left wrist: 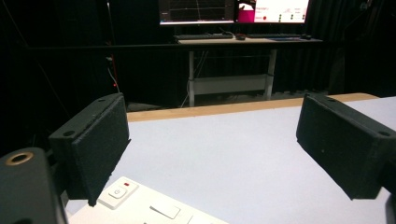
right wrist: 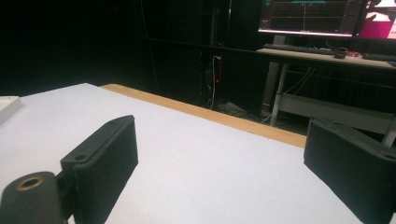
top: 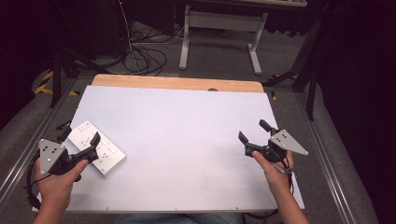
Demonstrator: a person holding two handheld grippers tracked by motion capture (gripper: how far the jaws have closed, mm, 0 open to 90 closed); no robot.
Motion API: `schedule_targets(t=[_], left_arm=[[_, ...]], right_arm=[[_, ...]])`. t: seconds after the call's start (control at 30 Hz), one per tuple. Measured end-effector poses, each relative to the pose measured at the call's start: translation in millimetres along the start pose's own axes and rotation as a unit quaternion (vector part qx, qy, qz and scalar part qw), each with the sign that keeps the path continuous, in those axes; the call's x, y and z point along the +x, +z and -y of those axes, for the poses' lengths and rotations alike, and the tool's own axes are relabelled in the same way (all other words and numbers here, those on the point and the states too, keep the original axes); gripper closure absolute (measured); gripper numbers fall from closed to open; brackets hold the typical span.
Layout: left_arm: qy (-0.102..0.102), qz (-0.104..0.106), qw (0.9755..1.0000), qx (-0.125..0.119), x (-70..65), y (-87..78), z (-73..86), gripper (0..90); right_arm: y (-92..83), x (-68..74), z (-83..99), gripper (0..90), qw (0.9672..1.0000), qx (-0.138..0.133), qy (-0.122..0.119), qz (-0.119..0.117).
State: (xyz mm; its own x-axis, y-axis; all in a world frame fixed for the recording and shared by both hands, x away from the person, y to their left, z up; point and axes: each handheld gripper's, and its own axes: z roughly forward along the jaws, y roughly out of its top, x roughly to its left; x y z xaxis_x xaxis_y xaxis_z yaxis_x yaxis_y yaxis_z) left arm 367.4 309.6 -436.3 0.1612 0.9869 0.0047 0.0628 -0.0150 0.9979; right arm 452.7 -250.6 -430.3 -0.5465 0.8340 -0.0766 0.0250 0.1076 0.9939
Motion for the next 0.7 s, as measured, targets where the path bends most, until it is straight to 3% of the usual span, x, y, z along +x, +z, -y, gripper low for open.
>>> schedule_targets(t=[0.7], left_arm=[[0.002, -0.001, 1.0000, 0.003, 0.3, 0.5, 0.3, 15.0]], right_arm=[[0.8, 0.0, 0.3, 10.7, 1.0000, 0.004, -0.003, 0.002]])
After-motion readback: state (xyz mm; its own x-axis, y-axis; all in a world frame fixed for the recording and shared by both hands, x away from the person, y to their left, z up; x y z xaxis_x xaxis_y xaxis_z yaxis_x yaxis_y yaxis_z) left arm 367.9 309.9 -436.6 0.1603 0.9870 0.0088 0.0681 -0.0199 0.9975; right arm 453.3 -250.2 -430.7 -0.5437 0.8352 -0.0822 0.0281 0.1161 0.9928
